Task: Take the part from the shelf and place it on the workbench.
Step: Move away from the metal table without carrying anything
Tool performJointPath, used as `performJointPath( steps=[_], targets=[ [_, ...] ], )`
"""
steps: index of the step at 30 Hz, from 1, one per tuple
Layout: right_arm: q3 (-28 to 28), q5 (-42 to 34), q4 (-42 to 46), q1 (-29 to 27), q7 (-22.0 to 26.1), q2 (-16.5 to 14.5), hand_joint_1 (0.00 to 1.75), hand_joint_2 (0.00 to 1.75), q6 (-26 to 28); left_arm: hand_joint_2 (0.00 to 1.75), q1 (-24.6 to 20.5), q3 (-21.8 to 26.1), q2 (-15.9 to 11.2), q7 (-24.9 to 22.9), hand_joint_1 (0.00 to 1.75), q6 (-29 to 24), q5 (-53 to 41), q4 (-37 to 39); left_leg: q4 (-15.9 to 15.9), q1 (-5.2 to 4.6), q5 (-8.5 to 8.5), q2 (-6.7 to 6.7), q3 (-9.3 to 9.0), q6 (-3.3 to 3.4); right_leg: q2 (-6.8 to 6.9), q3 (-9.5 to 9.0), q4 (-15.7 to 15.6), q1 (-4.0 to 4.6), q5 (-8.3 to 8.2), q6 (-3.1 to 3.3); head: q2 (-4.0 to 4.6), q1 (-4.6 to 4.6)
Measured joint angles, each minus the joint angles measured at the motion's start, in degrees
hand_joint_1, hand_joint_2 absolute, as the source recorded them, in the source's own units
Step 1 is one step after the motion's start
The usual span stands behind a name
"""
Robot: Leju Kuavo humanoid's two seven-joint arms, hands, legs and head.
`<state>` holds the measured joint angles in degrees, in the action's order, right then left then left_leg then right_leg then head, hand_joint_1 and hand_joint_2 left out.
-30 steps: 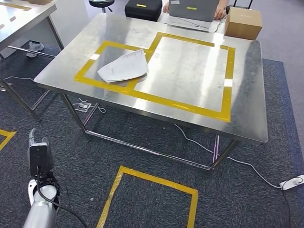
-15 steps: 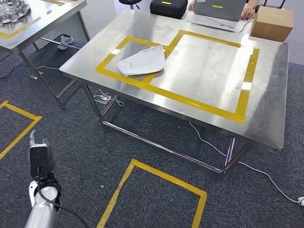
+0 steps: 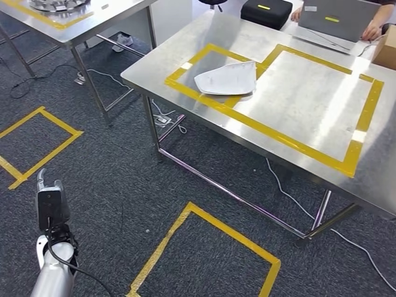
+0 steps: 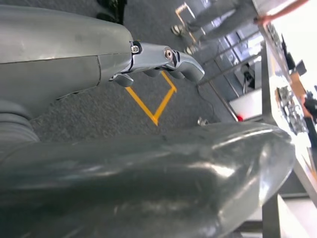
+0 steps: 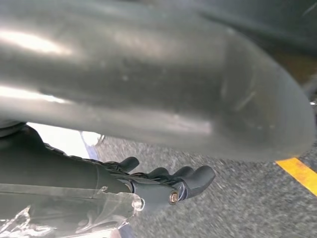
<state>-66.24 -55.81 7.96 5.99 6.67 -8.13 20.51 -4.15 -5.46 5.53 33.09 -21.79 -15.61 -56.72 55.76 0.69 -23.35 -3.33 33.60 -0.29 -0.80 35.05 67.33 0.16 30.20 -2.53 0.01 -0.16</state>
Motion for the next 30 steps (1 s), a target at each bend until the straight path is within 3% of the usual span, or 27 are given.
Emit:
performJointPath(
  steps=[2, 4, 6, 8, 10, 11, 12, 13, 14, 15, 17, 18, 19, 21, 23, 25, 27, 28, 29, 30],
  targets=[
    [-0.1, 0.06, 0.0, 0.05, 0.0, -0.02, 0.0, 0.0, 0.05, 0.0, -0.12, 0.02, 0.03, 0.0, 0.0, 0.0, 0.0, -0.07, 0.14, -0.01, 0.43, -1.29, 0.37, -0.56, -3.12, -4.1, -7.71, -0.45, -2.33, 0.1, 0.0, -0.04],
    [-0.21, 0.09, 0.0, 0.09, -0.02, -0.03, 0.0, 0.0, 0.07, 0.0, -0.22, 0.03, 0.02, 0.0, 0.0, 0.0, 0.0, -0.18, 0.15, 0.1, 1.06, -2.42, 1.04, -1.34, -4.75, -5.12, -9.95, -0.54, -2.57, 0.37, -0.01, -0.08],
    [-0.31, 0.1, 0.0, 0.12, -0.07, -0.04, 0.0, 0.0, 0.08, 0.0, -0.11, 0.03, -0.04, 0.0, 0.0, -0.01, 0.01, -0.24, 0.06, 0.39, 1.56, -3.33, 1.6, -2.13, -3.45, -4.89, -9.87, -0.41, -3.08, 1.1, 0.0, -0.07],
    [-0.44, 0.1, 0.0, 0.14, -0.07, -0.06, 0.0, 0.0, 0.11, 0.0, -0.06, 0.02, -0.07, 0.0, 0.0, -0.02, 0.01, -0.25, 2.22, 0.23, -0.19, -1.62, 2.86, -2.62, -1.91, -4.6, -10.16, -0.51, -3.67, 2.0, 0.01, -0.33],
    [-0.56, 0.1, 0.0, 0.08, -0.05, -0.07, 0.0, 0.0, 0.14, 0.0, -0.24, -0.01, -0.04, 0.0, 0.0, -0.02, 0.02, -0.26, 9.46, -0.02, -4.68, 1.35, 6.02, -2.94, -0.15, -4.06, -10.29, -0.42, -4.1, 2.55, 0.0, -0.67],
    [-0.58, 0.1, -0.01, 0.01, -0.07, -0.06, 0.0, 0.0, 0.15, 0.0, -0.28, -0.01, -0.02, 0.0, 0.0, -0.02, 0.02, -0.26, 13.63, -0.02, -6.71, 2.05, 7.69, -3.08, 0.75, -3.74, -10.28, -0.34, -4.26, 2.63, -0.01, -0.74],
    [-0.6, 0.1, -0.01, -0.04, -0.08, -0.05, 0.0, 0.0, 0.15, 0.0, -0.24, -0.02, -0.01, 0.0, 0.0, -0.01, 0.02, -0.26, 16.71, -0.01, -7.95, 2.39, 8.75, -3.18, 1.66, -3.44, -10.28, -0.29, -4.42, 2.65, -0.01, -0.75],
    [-0.62, 0.1, -0.02, -0.06, -0.09, -0.05, 0.0, 0.0, 0.16, 0.0, -0.17, -0.02, 0.01, 0.0, 0.0, -0.01, 0.02, -0.26, 17.52, -0.01, -8.0, 2.54, 8.64, -3.22, 2.49, -3.2, -10.26, -0.28, -4.56, 2.61, -0.01, -0.76],
    [-0.63, 0.1, -0.02, -0.04, -0.09, -0.04, 0.0, 0.0, 0.16, 0.0, -0.13, -0.02, 0.01, 0.0, 0.0, -0.01, 0.02, -0.27, 15.83, -0.01, -6.98, 2.75, 7.23, -3.22, 3.29, -3.05, -10.24, -0.28, -4.67, 2.54, -0.01, -0.77],
    [-0.65, 0.1, -0.01, 0.01, -0.08, -0.04, 0.0, 0.0, 0.16, 0.0, -0.14, -0.02, 0.0, 0.0, 0.0, -0.01, 0.02, -0.28, 12.16, -0.01, -5.33, 3.32, 4.74, -3.18, 4.05, -2.98, -10.22, -0.28, -4.75, 2.44, -0.01, -0.77],
    [-0.68, 0.1, -0.01, 0.08, -0.07, -0.03, 0.0, 0.0, 0.16, 0.0, -0.33, -0.02, 0.02, 0.0, 0.0, -0.01, 0.02, -0.33, 3.91, -0.17, -2.7, 5.93, -0.42, -2.93, 5.33, -2.87, -9.99, 0.0, -4.78, 2.07, -0.01, -0.85],
    [-0.69, 0.11, -0.01, 0.12, -0.05, -0.03, 0.0, 0.0, 0.18, 0.0, -0.44, -0.02, 0.04, 0.0, 0.0, -0.01, 0.02, -0.36, 1.39, -0.27, -2.13, 6.93, -1.76, -2.63, 5.9, -2.77, -9.85, 0.24, -4.8, 1.81, -0.01, -0.81],
    [-0.7, 0.11, -0.01, 0.14, -0.05, -0.02, 0.0, 0.0, 0.2, 0.0, -0.46, -0.02, 0.06, 0.0, 0.0, -0.01, 0.02, -0.39, 0.32, -0.41, -2.02, 7.4, -2.14, -2.28, 6.46, -2.66, -9.73, 0.45, -4.85, 1.54, -0.01, -0.81],
    [-0.73, 0.12, 0.0, 0.16, -0.07, -0.02, 0.0, 0.0, 0.23, 0.0, -0.27, -0.01, 0.03, 0.0, 0.0, -0.02, 0.02, -0.42, 0.14, -0.49, -1.72, 6.36, -1.64, -1.41, 7.38, -2.45, -9.67, 0.49, -4.89, 0.97, -0.01, -0.7],
    [-0.76, 0.12, 0.0, 0.16, -0.09, -0.02, 0.0, 0.0, 0.23, 0.0, -0.15, 0.03, 0.0, 0.0, 0.0, -0.02, 0.02, -0.43, 0.06, -0.35, -1.24, 5.23, -1.25, -0.59, 5.45, -1.65, -7.81, 0.23, -3.19, 0.3, -0.01, -0.61],
    [-0.81, 0.11, 0.0, 0.11, -0.09, -0.02, 0.0, 0.0, 0.23, 0.0, -0.23, 0.07, 0.08, 0.0, 0.0, -0.02, 0.01, -0.44, 0.01, -0.23, -0.8, 4.09, -0.78, 0.01, 2.18, 1.02, -1.01, 0.09, 0.99, -0.08, -0.01, -0.46],
    [-0.86, 0.09, 0.0, 0.03, -0.13, -0.01, 0.0, 0.0, 0.23, 0.0, -0.16, 0.08, 0.16, 0.0, 0.0, -0.02, 0.0, -0.44, 0.03, -0.26, -0.4, 2.78, -0.29, 0.21, 1.0, 4.05, 6.72, 0.09, 4.38, -0.03, -0.01, -0.44],
    [-0.89, 0.08, 0.0, 0.02, -0.15, -0.01, 0.0, 0.0, 0.23, 0.0, -0.08, 0.08, 0.19, -0.01, 0.0, -0.03, 0.0, -0.44, 0.04, -0.26, -0.2, 2.05, -0.09, 0.17, 0.89, 4.48, 8.13, 0.08, 4.59, 0.03, -0.01, -0.44],
    [-0.92, 0.06, 0.0, 0.02, -0.17, 0.0, 0.0, 0.0, 0.23, 0.0, -0.02, 0.09, 0.18, -0.01, 0.0, -0.03, 0.0, -0.44, 0.06, -0.23, 0.01, 1.28, 0.06, 0.05, 0.81, 3.61, 6.87, 0.03, 3.58, 0.11, -0.01, -0.45],
    [-0.96, 0.04, 0.0, 0.03, -0.19, 0.0, 0.0, 0.0, 0.23, 0.0, 0.0, 0.09, 0.18, -0.02, 0.0, -0.04, -0.01, -0.44, 0.08, -0.18, 0.19, 0.48, 0.16, -0.13, 0.46, 1.65, 3.41, -0.06, 1.74, 0.19, -0.01, -0.43]
  ],
)
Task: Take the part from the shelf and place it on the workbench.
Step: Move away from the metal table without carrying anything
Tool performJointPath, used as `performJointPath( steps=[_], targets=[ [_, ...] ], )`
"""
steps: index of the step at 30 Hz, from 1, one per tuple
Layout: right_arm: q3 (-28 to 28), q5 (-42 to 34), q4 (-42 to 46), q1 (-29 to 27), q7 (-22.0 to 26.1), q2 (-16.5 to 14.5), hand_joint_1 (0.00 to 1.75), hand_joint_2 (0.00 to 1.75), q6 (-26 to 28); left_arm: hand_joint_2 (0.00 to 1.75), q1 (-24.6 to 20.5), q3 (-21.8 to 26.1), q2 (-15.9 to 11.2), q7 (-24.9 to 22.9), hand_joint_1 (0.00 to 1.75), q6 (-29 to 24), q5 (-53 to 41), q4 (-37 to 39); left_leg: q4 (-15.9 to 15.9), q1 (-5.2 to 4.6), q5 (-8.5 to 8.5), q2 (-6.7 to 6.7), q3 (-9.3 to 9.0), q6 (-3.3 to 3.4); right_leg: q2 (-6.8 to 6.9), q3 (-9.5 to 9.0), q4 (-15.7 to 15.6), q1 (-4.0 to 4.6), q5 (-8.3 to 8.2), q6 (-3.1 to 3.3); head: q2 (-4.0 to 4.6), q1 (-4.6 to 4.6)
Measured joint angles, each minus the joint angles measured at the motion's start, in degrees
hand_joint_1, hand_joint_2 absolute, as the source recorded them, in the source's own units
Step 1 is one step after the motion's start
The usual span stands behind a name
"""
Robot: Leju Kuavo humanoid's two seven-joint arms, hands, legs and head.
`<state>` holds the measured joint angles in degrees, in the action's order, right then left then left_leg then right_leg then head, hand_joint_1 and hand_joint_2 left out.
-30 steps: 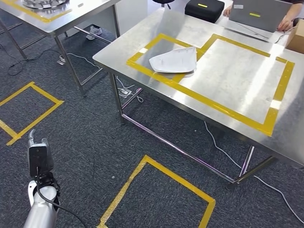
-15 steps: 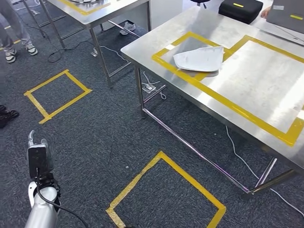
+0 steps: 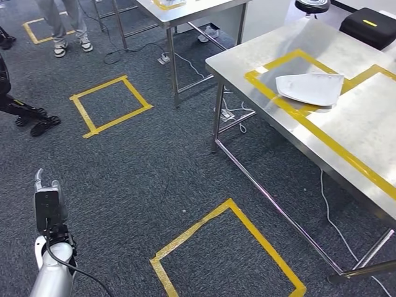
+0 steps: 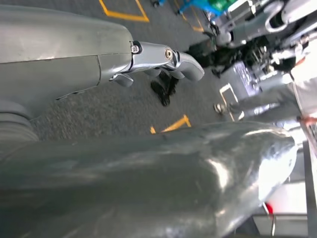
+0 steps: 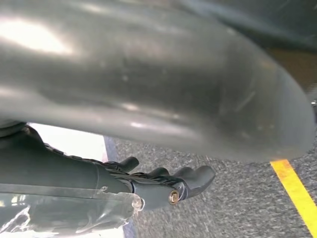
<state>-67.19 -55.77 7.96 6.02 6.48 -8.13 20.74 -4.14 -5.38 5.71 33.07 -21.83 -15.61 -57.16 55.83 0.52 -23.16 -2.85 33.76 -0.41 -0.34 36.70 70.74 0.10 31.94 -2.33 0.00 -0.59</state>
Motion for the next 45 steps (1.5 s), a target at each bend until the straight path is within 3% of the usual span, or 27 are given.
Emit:
performJointPath(
  steps=[2, 4, 6, 8, 10, 12, 13, 14, 16, 18, 20, 22, 24, 26, 28, 29, 31, 32, 34, 35, 37, 38, 39, 41, 43, 44, 45],
  targets=[
    [-0.05, -0.05, 0.0, 0.05, -0.04, -0.01, 0.0, 0.0, -0.01, 0.0, -0.02, 0.01, 0.05, -0.05, 0.0, -0.02, -0.01, -0.01, 0.08, 0.07, 0.36, -1.43, 0.21, -0.51, -2.58, -4.75, -8.88, -0.4, -3.12, 0.05, 0.0, -0.02],
    [-0.08, -0.09, 0.0, 0.13, -0.08, -0.02, 0.0, 0.0, -0.02, 0.0, -0.08, 0.01, 0.09, -0.09, 0.0, -0.09, -0.03, -0.02, 0.12, 0.11, 0.85, -2.53, 0.67, -1.19, -4.45, -6.81, -12.97, -0.55, -3.97, 0.22, 0.0, -0.08],
    [-0.1, -0.12, 0.0, 0.17, -0.11, -0.03, 0.0, 0.0, -0.02, 0.0, 0.04, 0.01, 0.02, -0.09, 0.0, -0.17, -0.04, -0.02, -0.07, 0.31, 1.5, -3.63, 1.17, -2.04, -3.54, -6.67, -12.98, -0.36, -4.35, 0.82, 0.0, -0.1],
    [-0.1, -0.13, 0.0, 0.19, -0.14, -0.04, 0.0, 0.0, -0.02, 0.0, 0.27, 0.0, -0.03, -0.09, 0.0, -0.2, -0.03, -0.02, 1.01, 0.3, 0.64, -2.61, 1.99, -2.62, -2.2, -6.44, -13.15, -0.38, -4.93, 1.7, 0.01, -0.22],
    [-0.1, -0.13, 0.0, 0.15, -0.13, -0.05, 0.0, 0.0, -0.03, 0.0, 0.19, -0.02, -0.02, -0.09, 0.0, -0.2, -0.03, -0.02, 6.47, 0.09, -2.99, 0.22, 4.45, -2.91, -0.72, -6.1, -13.35, -0.35, -5.37, 2.35, 0.01, -0.5],
    [-0.1, -0.13, -0.01, 0.0, -0.14, -0.03, 0.0, 0.0, -0.03, 0.0, 0.16, -0.04, -0.01, -0.09, 0.0, -0.2, -0.03, -0.02, 14.48, 0.05, -6.91, 1.72, 7.76, -3.16, 0.91, -5.6, -13.33, -0.17, -5.56, 2.58, 0.01, -0.64],
    [-0.1, -0.14, -0.02, -0.05, -0.14, -0.02, 0.0, 0.0, -0.02, 0.0, 0.26, -0.04, 0.0, -0.09, 0.0, -0.2, -0.03, -0.02, 16.76, 0.05, -7.64, 1.94, 8.49, -3.2, 1.75, -5.4, -13.31, -0.12, -5.64, 2.6, 0.01, -0.64],
    [-0.1, -0.16, -0.02, -0.07, -0.14, -0.01, 0.0, 0.0, -0.02, 0.0, 0.34, -0.05, 0.0, -0.09, 0.0, -0.2, -0.02, -0.02, 16.86, 0.05, -7.27, 2.07, 8.11, -3.19, 2.57, -5.25, -13.3, -0.09, -5.7, 2.58, 0.01, -0.65],
    [-0.1, -0.2, -0.01, 0.01, -0.14, -0.01, 0.0, 0.0, -0.02, 0.0, 0.36, -0.04, -0.01, -0.09, 0.0, -0.2, -0.02, -0.02, 10.63, 0.0, -4.15, 3.18, 4.02, -2.99, 4.03, -5.23, -13.29, -0.06, -5.75, 2.44, 0.0, -0.66],
    [-0.1, -0.24, 0.0, 0.06, -0.13, -0.01, 0.0, 0.0, -0.02, 0.0, 0.14, -0.05, 0.01, -0.09, 0.0, -0.2, -0.03, -0.04, 2.96, -0.34, -1.88, 6.03, -0.42, -2.48, 5.25, -5.23, -13.13, 0.31, -5.66, 2.05, 0.0, -0.73],
    [-0.1, -0.26, 0.0, 0.08, -0.13, 0.0, 0.0, 0.0, -0.04, 0.0, 0.02, -0.04, -0.01, -0.09, 0.0, -0.21, -0.03, -0.09, 0.1, -0.69, -1.5, 7.19, -1.6, -1.65, 6.45, -5.17, -13.05, 0.7, -5.63, 1.51, 0.0, -0.73],
    [-0.11, -0.27, 0.0, 0.13, -0.14, 0.0, 0.0, 0.0, -0.09, 0.0, 0.2, 0.0, -0.09, -0.09, 0.0, -0.23, -0.01, -0.11, -0.01, -0.68, -1.19, 5.86, -1.17, -0.77, 7.03, -5.14, -12.98, 0.63, -5.46, 0.95, 0.01, -0.69],
    [-0.11, -0.28, 0.0, 0.14, -0.13, 0.0, 0.0, 0.0, -0.11, 0.0, 0.23, 0.04, -0.12, -0.09, 0.0, -0.28, 0.01, -0.13, -0.14, -0.46, -0.81, 4.59, -0.95, -0.05, 4.45, -4.06, -10.34, 0.38, -3.42, 0.35, 0.01, -0.53],
    [-0.11, -0.29, 0.0, 0.07, -0.13, 0.01, 0.0, 0.0, -0.11, 0.0, 0.12, 0.04, -0.08, -0.09, 0.0, -0.32, 0.01, -0.13, -0.18, -0.33, -0.53, 3.3, -0.68, 0.42, 1.26, -0.84, -2.85, 0.26, 0.61, 0.06, 0.0, -0.31],
    [-0.11, -0.31, 0.0, -0.04, -0.14, 0.02, 0.0, 0.0, -0.11, 0.0, 0.19, 0.04, -0.05, -0.09, 0.0, -0.32, 0.01, -0.13, -0.16, -0.35, -0.3, 1.82, -0.41, 0.59, 0.53, 2.22, 3.97, 0.27, 3.02, 0.08, 0.01, -0.27],
    [-0.11, -0.31, 0.0, -0.05, -0.14, 0.02, 0.0, 0.0, -0.11, 0.0, 0.26, 0.04, -0.06, -0.09, 0.0, -0.31, 0.01, -0.13, -0.15, -0.35, -0.19, 1.0, -0.34, 0.55, 0.47, 2.38, 4.37, 0.26, 2.57, 0.13, 0.01, -0.27],
    [-0.11, -0.31, 0.0, -0.02, -0.14, 0.02, 0.0, 0.0, -0.11, 0.0, 0.28, 0.04, -0.08, -0.09, 0.0, -0.31, 0.01, -0.13, -0.1, -0.25, 0.03, -0.68, -0.33, 0.28, -0.38, -0.72, -1.84, 0.03, -1.2, 0.22, 0.01, -0.27],
    [-0.11, -0.31, 0.0, 0.01, -0.14, 0.02, 0.0, 0.0, -0.11, 0.0, 0.26, 0.04, -0.09, -0.09, 0.0, -0.31, 0.01, -0.13, -0.02, -0.24, 0.15, -1.46, -0.26, 0.06, -1.95, -2.9, -6.24, -0.25, -2.89, 0.18, 0.0, -0.27],
    [-0.11, -0.32, 0.0, 0.05, -0.14, 0.01, 0.0, 0.0, -0.13, 0.0, 0.15, 0.04, -0.09, -0.09, 0.0, -0.31, 0.01, -0.13, 0.24, -0.21, 0.43, -2.72, 0.18, -0.46, -4.58, -5.58, -11.89, -0.66, -4.56, 0.2, 0.0, -0.31],
    [-0.11, -0.32, 0.0, 0.08, -0.15, 0.01, 0.0, 0.0, -0.14, 0.0, 0.15, 0.05, -0.1, -0.09, 0.0, -0.31, 0.01, -0.13, 0.24, -0.13, 0.67, -3.3, 0.5, -0.84, -5.09, -5.84, -12.53, -0.64, -4.5, 0.37, 0.0, -0.32],
    [-0.13, -0.32, 0.0, 0.12, -0.15, -0.01, 0.0, 0.0, -0.14, 0.0, 0.29, 0.09, -0.14, -0.09, 0.0, -0.32, 0.01, -0.13, 0.06, 0.22, 1.12, -4.25, 1.0, -1.62, -3.83, -5.83, -12.62, -0.42, -4.92, 1.12, 0.0, -0.32],
    [-0.13, -0.32, 0.0, 0.14, -0.15, -0.01, 0.0, 0.0, -0.15, 0.0, 0.38, 0.11, -0.15, -0.09, 0.0, -0.33, 0.01, -0.13, 0.49, 0.23, 0.78, -3.71, 1.37, -1.92, -3.13, -5.81, -12.79, -0.4, -5.18, 1.58, 0.0, -0.39],
    [-0.13, -0.32, 0.0, 0.14, -0.14, -0.02, 0.0, 0.0, -0.14, 0.0, 0.36, 0.13, -0.15, -0.09, 0.0, -0.34, 0.01, -0.13, 1.89, 0.17, -0.24, -2.58, 2.12, -2.14, -2.35, -5.77, -13.01, -0.44, -5.43, 1.99, 0.0, -0.53],
    [-0.13, -0.32, -0.01, 0.05, -0.14, -0.02, 0.0, 0.0, -0.15, 0.0, 0.17, 0.13, -0.12, -0.09, 0.0, -0.34, 0.01, -0.13, 8.43, -0.02, -4.1, 0.47, 5.15, -2.48, -0.68, -5.58, -13.26, -0.36, -5.7, 2.44, 0.0, -0.79],
    [-0.13, -0.32, -0.02, -0.09, -0.15, 0.01, 0.0, 0.0, -0.15, 0.0, 0.19, 0.12, -0.11, -0.09, 0.0, -0.36, -0.01, -0.13, 15.71, 0.01, -7.19, 1.74, 8.31, -2.75, 1.07, -5.29, -13.24, -0.24, -5.75, 2.5, 0.0, -0.86],
    [-0.13, -0.31, -0.02, -0.12, -0.15, 0.02, 0.0, 0.0, -0.15, 0.0, 0.29, 0.13, -0.12, -0.09, 0.0, -0.38, -0.03, -0.13, 17.0, 0.03, -7.29, 1.97, 8.69, -2.8, 1.93, -5.2, -13.23, -0.23, -5.76, 2.5, 0.0, -0.88],
    [-0.13, -0.31, -0.01, -0.1, -0.15, 0.02, 0.0, 0.0, -0.16, 0.0, 0.36, 0.14, -0.14, -0.09, 0.0, -0.43, -0.08, -0.13, 15.96, 0.03, -6.31, 2.2, 7.88, -2.81, 2.75, -5.16, -13.21, -0.23, -5.76, 2.48, 0.0, -0.88]
  ],
)
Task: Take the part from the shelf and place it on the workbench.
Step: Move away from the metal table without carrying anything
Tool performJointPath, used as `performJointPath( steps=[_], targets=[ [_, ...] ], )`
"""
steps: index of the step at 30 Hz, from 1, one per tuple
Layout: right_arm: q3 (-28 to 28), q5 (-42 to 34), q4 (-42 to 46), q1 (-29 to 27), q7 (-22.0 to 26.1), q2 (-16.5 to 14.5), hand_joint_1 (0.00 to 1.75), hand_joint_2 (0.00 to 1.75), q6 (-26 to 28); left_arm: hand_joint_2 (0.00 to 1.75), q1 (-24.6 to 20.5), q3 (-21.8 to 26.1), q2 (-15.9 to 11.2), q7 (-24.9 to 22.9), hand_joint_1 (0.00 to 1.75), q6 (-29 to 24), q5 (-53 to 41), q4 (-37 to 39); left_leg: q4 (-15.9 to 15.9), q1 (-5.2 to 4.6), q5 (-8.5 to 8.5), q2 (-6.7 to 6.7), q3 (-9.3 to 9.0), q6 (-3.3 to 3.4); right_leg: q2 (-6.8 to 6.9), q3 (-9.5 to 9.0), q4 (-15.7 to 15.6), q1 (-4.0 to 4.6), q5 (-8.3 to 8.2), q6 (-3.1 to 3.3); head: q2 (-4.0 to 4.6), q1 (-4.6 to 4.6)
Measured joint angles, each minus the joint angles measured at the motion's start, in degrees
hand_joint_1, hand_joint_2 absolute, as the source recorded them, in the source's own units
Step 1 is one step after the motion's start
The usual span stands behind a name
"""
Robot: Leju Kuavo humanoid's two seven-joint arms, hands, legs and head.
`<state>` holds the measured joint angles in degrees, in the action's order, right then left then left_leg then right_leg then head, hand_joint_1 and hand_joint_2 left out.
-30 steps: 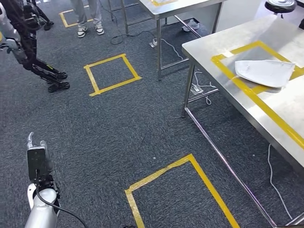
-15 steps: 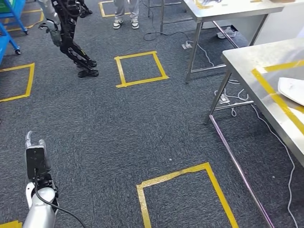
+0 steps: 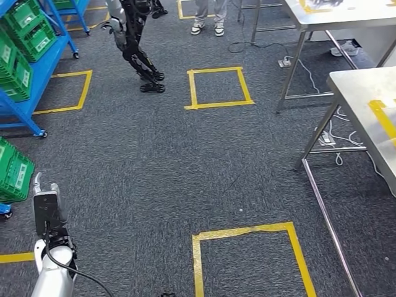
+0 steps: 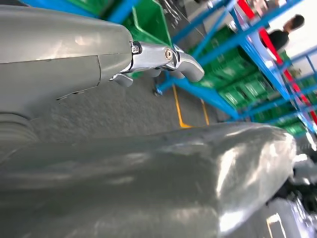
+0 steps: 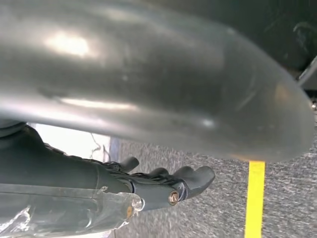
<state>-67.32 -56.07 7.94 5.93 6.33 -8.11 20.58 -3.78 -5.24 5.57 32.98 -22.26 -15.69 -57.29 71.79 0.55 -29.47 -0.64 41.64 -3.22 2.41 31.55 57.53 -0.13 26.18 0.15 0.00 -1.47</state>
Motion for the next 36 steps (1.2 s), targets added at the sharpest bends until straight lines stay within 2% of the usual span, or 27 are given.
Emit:
performJointPath(
  steps=[1, 2, 4, 5, 7, 8, 9, 11, 13, 14, 15, 16, 17, 19, 20, 21, 23, 25, 27, 28, 29, 30, 31, 32, 33, 35, 36],
  targets=[
    [0.0, 0.01, 0.01, 0.04, 0.0, 0.0, 0.0, 0.0, -0.01, 0.0, 0.01, 0.01, -0.02, 0.01, 0.0, -0.05, -0.09, 0.0, -3.19, -0.01, 1.74, 0.54, -1.95, 0.04, 0.78, -0.04, 0.01, 0.0, 0.02, -0.05, 0.0, -0.01],
    [-0.01, 0.02, 0.01, 0.09, 0.0, 0.01, 0.0, 0.0, -0.01, 0.0, -0.03, 0.02, -0.02, 0.02, 0.0, -0.1, -0.21, 0.0, -7.37, -0.05, 3.49, 1.89, -4.45, 0.12, 1.45, -0.13, 0.02, 0.06, 0.07, -0.17, 0.01, -0.02],
    [-0.02, 0.08, -0.01, 0.15, 0.01, 0.02, 0.0, 0.0, -0.02, 0.0, -0.28, -0.01, 0.02, 0.1, 0.0, -0.22, -0.45, 0.0, -14.09, -0.39, 5.32, 4.36, -8.11, 0.64, 2.66, -0.19, 0.21, 0.47, 0.29, -0.69, 0.01, -0.05],
    [-0.03, 0.11, -0.01, 0.17, 0.01, 0.02, 0.0, 0.0, -0.02, 0.0, -0.35, -0.01, 0.03, 0.15, 0.0, -0.3, -0.53, 0.0, -15.42, -0.56, 5.42, 4.95, -8.68, 0.98, 3.25, -0.22, 0.26, 0.67, 0.38, -0.99, 0.01, -0.05],
    [-0.05, 0.2, 0.01, 0.22, 0.01, 0.02, 0.0, 0.0, -0.02, 0.0, -0.3, 0.04, -0.04, 0.22, 0.0, -0.47, -0.6, 0.0, -15.68, -0.67, 5.42, 3.88, -8.44, 1.77, 4.29, -0.37, 0.21, 0.71, 0.54, -1.56, 0.0, 0.04],
    [-0.07, 0.22, 0.01, 0.27, 0.02, 0.02, 0.0, 0.0, -0.03, 0.0, -0.25, 0.08, -0.06, 0.22, 0.0, -0.59, -0.61, 0.0, -15.73, -0.62, 5.51, 3.23, -8.37, 2.1, 3.8, -0.3, 0.52, 0.6, 0.95, -1.9, 0.0, 0.07],
    [-0.08, 0.23, 0.01, 0.3, 0.04, 0.02, 0.0, 0.0, -0.03, 0.0, -0.25, 0.1, -0.07, 0.22, 0.0, -0.67, -0.64, 0.0, -15.78, -0.54, 5.62, 2.61, -8.34, 2.47, 2.54, 0.18, 1.73, 0.47, 1.88, -2.19, 0.0, 0.21],
    [-0.1, 0.24, 0.01, 0.29, 0.08, 0.02, 0.0, 0.0, -0.04, 0.0, -0.43, 0.11, -0.03, 0.23, 0.0, -0.83, -0.79, 0.0, -15.83, -0.39, 5.76, 1.37, -8.28, 3.03, -0.83, 3.0, 8.05, 0.33, 5.42, -2.54, 0.0, 0.5],
    [-0.11, 0.24, 0.01, 0.15, 0.08, 0.03, 0.0, 0.0, -0.04, 0.0, -0.51, 0.13, -0.03, 0.24, 0.0, -0.88, -0.93, 0.0, -15.82, -0.44, 5.83, -0.04, -8.21, 3.27, -2.15, 6.73, 16.03, 0.35, 8.62, -2.49, 0.0, 0.64],
    [-0.13, 0.24, 0.01, 0.1, 0.07, 0.04, 0.0, 0.0, -0.04, 0.0, -0.49, 0.14, -0.02, 0.24, 0.0, -0.9, -0.97, 0.0, -15.81, -0.45, 5.86, -0.8, -8.21, 3.3, -2.27, 7.7, 17.88, 0.36, 8.86, -2.43, 0.0, 0.68],
    [-0.14, 0.25, 0.01, 0.08, 0.06, 0.04, 0.0, 0.0, -0.04, 0.0, -0.47, 0.14, -0.02, 0.24, 0.0, -0.9, -0.99, 0.0, -15.8, -0.45, 5.9, -1.63, -8.23, 3.28, -2.37, 7.54, 17.3, 0.33, 7.85, -2.34, 0.0, 0.69],
    [-0.16, 0.25, 0.01, 0.09, 0.06, 0.04, 0.0, 0.0, -0.04, 0.0, -0.47, 0.15, -0.02, 0.24, 0.0, -0.91, -1.01, 0.0, -15.78, -0.43, 5.96, -2.5, -8.28, 3.22, -2.63, 6.26, 14.4, 0.25, 5.89, -2.24, 0.0, 0.7],
    [-0.17, 0.25, 0.01, 0.13, 0.07, 0.04, 0.0, 0.0, -0.04, 0.0, -0.49, 0.15, -0.01, 0.25, 0.0, -0.93, -1.04, 0.0, -15.74, -0.38, 5.99, -3.31, -8.32, 3.11, -3.51, 4.25, 10.05, 0.07, 3.62, -2.2, 0.0, 0.7],
    [-0.21, 0.25, 0.01, 0.21, 0.1, 0.03, 0.0, 0.0, -0.07, 0.0, -0.54, 0.16, 0.0, 0.31, 0.0, -1.05, -1.11, 0.0, -15.56, -0.38, 6.15, -4.7, -8.07, 2.64, -6.14, 0.87, 2.83, -0.38, 1.0, -2.22, 0.01, 0.67],
    [-0.24, 0.25, 0.01, 0.25, 0.11, 0.03, 0.0, 0.0, -0.09, 0.0, -0.55, 0.17, -0.01, 0.35, 0.0, -1.15, -1.18, 0.0, -15.51, -0.31, 6.31, -5.26, -7.8, 2.29, -7.01, 0.19, 1.28, -0.46, 0.7, -2.18, 0.01, 0.63],
    [-0.27, 0.24, 0.01, 0.29, 0.11, 0.02, 0.0, 0.0, -0.11, 0.0, -0.53, 0.19, -0.03, 0.4, 0.0, -1.23, -1.23, 0.0, -15.56, -0.23, 6.54, -5.79, -7.51, 1.88, -7.14, 0.12, 1.02, -0.38, 0.8, -2.03, 0.01, 0.61],
    [-0.35, 0.22, 0.01, 0.35, 0.13, 0.02, 0.0, 0.0, -0.13, 0.0, -0.4, 0.22, -0.07, 0.5, 0.0, -1.32, -1.32, 0.0, -15.59, 0.01, 6.75, -6.25, -7.05, 1.19, -5.88, 0.19, 0.86, -0.19, 0.38, -1.34, 0.0, 0.58],
    [-0.42, 0.22, 0.01, 0.37, 0.16, 0.01, 0.0, 0.0, -0.13, 0.0, -0.46, 0.25, -0.11, 0.6, 0.0, -1.35, -1.39, 0.0, -13.01, -0.1, 4.95, -4.04, -5.66, 0.75, -4.54, 0.18, 0.46, -0.22, 0.01, -0.63, 0.0, 0.28],
    [-0.45, 0.22, 0.01, 0.25, 0.19, 0.01, 0.0, 0.0, -0.14, 0.0, -0.7, 0.23, -0.1, 0.63, 0.0, -1.37, -1.46, 0.0, -6.04, -0.21, 1.16, -1.26, -2.36, 0.45, -3.04, 0.24, 0.29, -0.12, -0.08, -0.28, 0.0, -0.07],
    [-0.46, 0.22, 0.01, 0.16, 0.19, 0.02, 0.0, 0.0, -0.15, 0.0, -0.72, 0.22, -0.08, 0.63, 0.0, -1.37, -1.46, 0.0, -2.24, -0.2, -0.4, -0.71, -0.58, 0.32, -2.21, 0.29, 0.3, -0.05, -0.06, -0.22, 0.0, -0.1],
    [-0.46, 0.21, 0.01, 0.09, 0.19, 0.03, 0.0, 0.0, -0.15, 0.0, -0.64, 0.22, -0.06, 0.63, 0.0, -1.37, -1.46, 0.0, 0.23, -0.18, -1.05, -0.44, 0.54, 0.23, -1.38, 0.32, 0.3, -0.02, -0.03, -0.2, 0.0, -0.11],
    [-0.46, 0.21, 0.01, 0.06, 0.19, 0.04, 0.0, 0.0, -0.15, 0.0, -0.54, 0.22, -0.05, 0.63, 0.0, -1.37, -1.46, 0.0, 0.65, -0.17, -0.62, -0.25, 0.65, 0.19, -0.56, 0.32, 0.3, -0.01, -0.01, -0.19, 0.0, -0.12],
    [-0.46, 0.22, 0.01, 0.09, 0.19, 0.04, 0.0, 0.0, -0.15, 0.0, -0.48, 0.23, -0.06, 0.63, 0.0, -1.37, -1.46, 0.0, -1.26, -0.17, 0.8, 0.08, -0.44, 0.18, 0.23, 0.28, 0.3, -0.01, 0.04, -0.23, 0.0, -0.12],
    [-0.46, 0.22, 0.01, 0.14, 0.19, 0.04, 0.0, 0.0, -0.16, 0.0, -0.48, 0.23, -0.07, 0.63, 0.0, -1.38, -1.46, 0.0, -4.91, -0.19, 2.73, 0.9, -2.49, 0.22, 0.95, 0.18, 0.31, 0.0, 0.12, -0.32, 0.0, -0.13],
    [-0.46, 0.23, 0.01, 0.17, 0.19, 0.04, 0.0, 0.0, -0.17, 0.0, -0.55, 0.23, -0.06, 0.63, 0.0, -1.38, -1.46, 0.0, -9.1, -0.3, 4.28, 2.66, -4.83, 0.22, 1.59, 0.07, 0.35, 0.17, 0.25, -0.5, 0.0, -0.18],
    [-0.46, 0.23, 0.01, 0.18, 0.19, 0.04, 0.0, 0.0, -0.17, 0.0, -0.74, 0.22, -0.02, 0.64, 0.0, -1.4, -1.48, 0.0, -14.59, -0.57, 5.68, 5.14, -7.76, 0.77, 2.69, -0.13, 0.44, 0.62, 0.59, -0.96, 0.0, -0.21],
    [-0.46, 0.23, 0.01, 0.18, 0.19, 0.04, 0.0, 0.0, -0.17, 0.0, -0.77, 0.22, -0.02, 0.64, 0.0, -1.4, -1.48, 0.0, -15.42, -0.75, 5.59, 5.47, -8.08, 1.13, 3.28, -0.26, 0.41, 0.82, 0.72, -1.21, 0.0, -0.19]
  ],
)
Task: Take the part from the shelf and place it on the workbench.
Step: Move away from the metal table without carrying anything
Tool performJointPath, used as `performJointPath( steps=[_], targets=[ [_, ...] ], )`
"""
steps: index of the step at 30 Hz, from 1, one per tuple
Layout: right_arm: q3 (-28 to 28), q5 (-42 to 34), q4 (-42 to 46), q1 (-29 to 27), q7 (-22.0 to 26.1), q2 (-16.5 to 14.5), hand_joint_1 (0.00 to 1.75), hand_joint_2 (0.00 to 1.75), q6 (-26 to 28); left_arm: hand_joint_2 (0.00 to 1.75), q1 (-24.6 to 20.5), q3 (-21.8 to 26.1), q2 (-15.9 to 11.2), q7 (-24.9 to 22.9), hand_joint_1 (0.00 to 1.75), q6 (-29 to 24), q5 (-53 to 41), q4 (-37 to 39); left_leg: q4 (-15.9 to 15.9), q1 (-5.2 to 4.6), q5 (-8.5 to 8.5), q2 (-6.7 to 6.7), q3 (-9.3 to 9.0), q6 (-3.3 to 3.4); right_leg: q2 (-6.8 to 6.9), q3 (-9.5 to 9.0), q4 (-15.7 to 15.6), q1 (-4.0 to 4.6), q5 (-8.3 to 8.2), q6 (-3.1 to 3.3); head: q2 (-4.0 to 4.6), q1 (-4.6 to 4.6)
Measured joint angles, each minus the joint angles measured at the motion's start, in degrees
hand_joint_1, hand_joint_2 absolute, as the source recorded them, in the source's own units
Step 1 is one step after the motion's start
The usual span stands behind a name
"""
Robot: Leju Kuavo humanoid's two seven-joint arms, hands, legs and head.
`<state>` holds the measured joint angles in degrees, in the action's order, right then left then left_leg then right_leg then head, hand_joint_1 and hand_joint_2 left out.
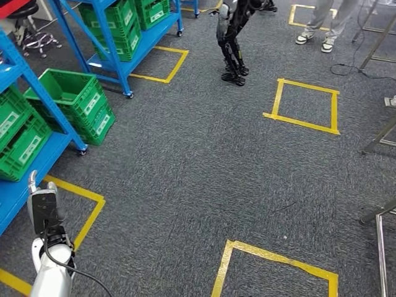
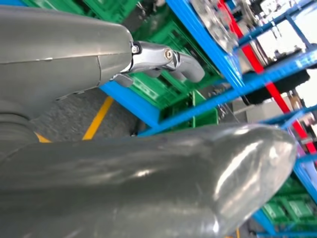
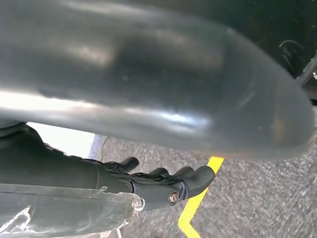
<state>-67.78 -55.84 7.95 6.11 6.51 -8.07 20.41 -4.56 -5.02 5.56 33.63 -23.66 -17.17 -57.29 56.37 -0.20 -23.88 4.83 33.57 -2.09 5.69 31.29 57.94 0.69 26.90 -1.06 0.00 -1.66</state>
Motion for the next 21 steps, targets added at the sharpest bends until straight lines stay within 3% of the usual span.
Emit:
performJointPath(
  steps=[2, 4, 6, 7, 8, 9, 10, 11, 13, 15, 17, 19, 21],
  targets=[
    [0.0, 0.0, 0.01, 0.06, 0.0, 0.0, 0.0, 0.0, -0.01, 0.0, 0.11, 0.02, -0.04, 0.01, 0.0, -0.03, -0.01, 0.0, -0.18, 0.0, 0.12, -1.58, 0.15, 0.86, 0.98, -0.32, -0.11, -0.05, 0.29, -0.57, 0.0, 0.16],
    [0.0, 0.0, 0.01, 0.13, 0.01, 0.0, 0.0, 0.0, -0.02, 0.0, 0.15, 0.03, -0.02, 0.02, 0.0, -0.07, -0.02, 0.0, -0.33, 0.25, 0.32, -2.95, 0.09, 1.62, -0.97, 0.37, 2.02, -0.3, 1.93, -1.18, 0.01, 0.39],
    [0.0, 0.0, 0.01, 0.1, 0.02, 0.01, 0.0, 0.0, -0.02, 0.0, 0.07, 0.04, 0.03, 0.04, 0.0, -0.11, -0.03, 0.0, -0.36, 0.39, 0.39, -4.31, 0.08, 2.13, -4.24, 3.6, 9.19, -0.45, 5.64, -1.45, 0.01, 0.73],
    [0.0, 0.0, 0.01, 0.04, 0.01, 0.01, 0.0, 0.0, -0.02, 0.0, 0.07, 0.05, 0.03, 0.04, 0.0, -0.11, -0.04, 0.0, -0.36, 0.38, 0.4, -5.07, 0.1, 2.25, -5.06, 5.71, 13.51, -0.46, 7.4, -1.47, 0.01, 0.8],
    [0.0, 0.0, 0.01, -0.04, -0.01, 0.02, 0.0, 0.0, -0.02, 0.0, 0.11, 0.05, 0.03, 0.04, 0.0, -0.11, -0.04, 0.0, -0.35, 0.37, 0.41, -5.9, 0.09, 2.29, -5.39, 7.39, 16.66, -0.45, 8.29, -1.45, 0.01, 0.81],
    [0.0, 0.0, 0.01, -0.09, -0.02, 0.02, 0.0, 0.0, -0.02, 0.0, 0.17, 0.05, 0.04, 0.04, 0.0, -0.1, -0.05, 0.0, -0.33, 0.36, 0.41, -6.75, 0.05, 2.3, -5.52, 8.15, 17.7, -0.45, 7.97, -1.4, 0.01, 0.82],
    [0.0, 0.0, 0.01, -0.1, -0.02, 0.02, 0.0, 0.0, -0.02, 0.0, 0.22, 0.05, 0.04, 0.04, 0.0, -0.1, -0.05, 0.0, -0.31, 0.37, 0.42, -7.63, -0.03, 2.27, -5.65, 7.72, 16.19, -0.49, 6.43, -1.3, 0.0, 0.81],
    [0.0, 0.0, 0.01, -0.08, -0.02, 0.03, 0.0, 0.0, -0.02, 0.0, 0.24, 0.05, 0.04, 0.04, 0.0, -0.1, -0.05, 0.0, -0.27, 0.41, 0.41, -8.53, -0.12, 2.19, -6.19, 6.22, 12.5, -0.61, 4.03, -1.24, 0.0, 0.81],
    [0.0, -0.01, 0.01, -0.02, -0.02, 0.03, 0.0, 0.0, -0.02, 0.0, 0.19, 0.05, 0.05, 0.03, 0.0, -0.1, -0.05, 0.0, 0.0, 0.46, 0.36, -10.12, -0.11, 1.75, -8.79, 2.57, 4.3, -1.08, 0.41, -1.17, 0.01, 0.79],
    [0.0, -0.01, 0.01, 0.03, -0.03, 0.02, 0.0, 0.0, -0.02, 0.0, 0.18, 0.07, 0.04, 0.04, 0.0, -0.1, -0.05, 0.0, 0.17, 0.54, 0.53, -11.37, 0.32, 1.07, -10.44, 1.02, 0.92, -1.27, -0.38, -0.99, 0.01, 0.74],
    [0.0, -0.01, 0.01, 0.1, -0.03, 0.02, 0.0, 0.0, -0.02, 0.0, 0.37, 0.13, -0.02, 0.04, 0.0, -0.1, -0.05, 0.0, -0.03, 0.74, 0.85, -12.28, 0.72, 0.4, -9.52, 0.95, 0.73, -1.09, -0.57, -0.4, 0.01, 0.74],
    [0.0, -0.01, 0.01, 0.16, -0.01, 0.01, 0.0, 0.0, -0.02, 0.0, 0.48, 0.22, -0.06, 0.04, 0.0, -0.11, -0.05, 0.0, 1.25, 0.65, -0.19, -10.23, 1.49, -0.15, -8.25, 0.9, 0.42, -1.09, -0.89, 0.39, 0.01, 0.52],
    [0.0, 0.0, 0.01, 0.08, 0.0, 0.01, 0.0, 0.0, -0.02, 0.0, 0.28, 0.25, -0.02, 0.04, 0.0, -0.12, -0.05, 0.0, 7.21, 0.46, -3.68, -6.87, 4.28, -0.54, -6.79, 0.94, 0.21, -1.05, -1.04, 0.87, 0.0, 0.2]
  ],
)
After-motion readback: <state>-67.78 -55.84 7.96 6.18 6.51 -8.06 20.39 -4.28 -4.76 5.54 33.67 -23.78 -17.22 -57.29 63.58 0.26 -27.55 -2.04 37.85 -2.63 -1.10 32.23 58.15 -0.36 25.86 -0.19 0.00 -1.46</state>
